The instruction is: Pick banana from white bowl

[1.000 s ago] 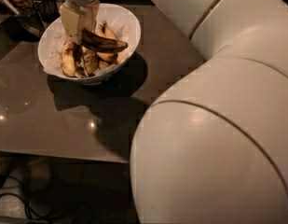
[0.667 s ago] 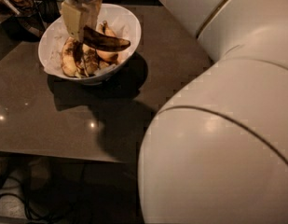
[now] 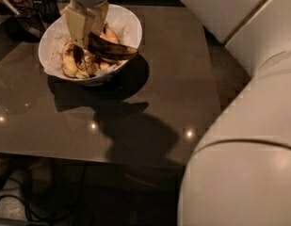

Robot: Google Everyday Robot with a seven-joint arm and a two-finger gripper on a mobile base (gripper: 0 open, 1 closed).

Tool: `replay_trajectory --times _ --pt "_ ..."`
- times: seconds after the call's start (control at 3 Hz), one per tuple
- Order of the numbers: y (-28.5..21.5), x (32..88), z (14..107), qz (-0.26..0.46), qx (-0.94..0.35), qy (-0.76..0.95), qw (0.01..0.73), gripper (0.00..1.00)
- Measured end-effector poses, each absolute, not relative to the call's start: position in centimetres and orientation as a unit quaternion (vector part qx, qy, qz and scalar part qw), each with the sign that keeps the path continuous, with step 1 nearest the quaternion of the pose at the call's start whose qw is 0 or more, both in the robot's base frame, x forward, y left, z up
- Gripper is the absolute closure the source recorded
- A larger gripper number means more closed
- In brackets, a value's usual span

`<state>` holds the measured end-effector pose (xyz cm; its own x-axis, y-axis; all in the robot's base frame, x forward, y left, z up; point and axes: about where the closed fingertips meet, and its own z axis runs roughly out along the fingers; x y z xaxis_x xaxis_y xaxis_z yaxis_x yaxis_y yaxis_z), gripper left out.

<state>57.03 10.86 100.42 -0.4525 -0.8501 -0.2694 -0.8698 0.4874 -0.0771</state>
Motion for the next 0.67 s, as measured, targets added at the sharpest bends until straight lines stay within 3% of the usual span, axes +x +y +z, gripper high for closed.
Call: replay_trajectory --times 0.67 --pt "11.0 56.0 100.3 0.045 -0.507 0.848 0.145 1.0"
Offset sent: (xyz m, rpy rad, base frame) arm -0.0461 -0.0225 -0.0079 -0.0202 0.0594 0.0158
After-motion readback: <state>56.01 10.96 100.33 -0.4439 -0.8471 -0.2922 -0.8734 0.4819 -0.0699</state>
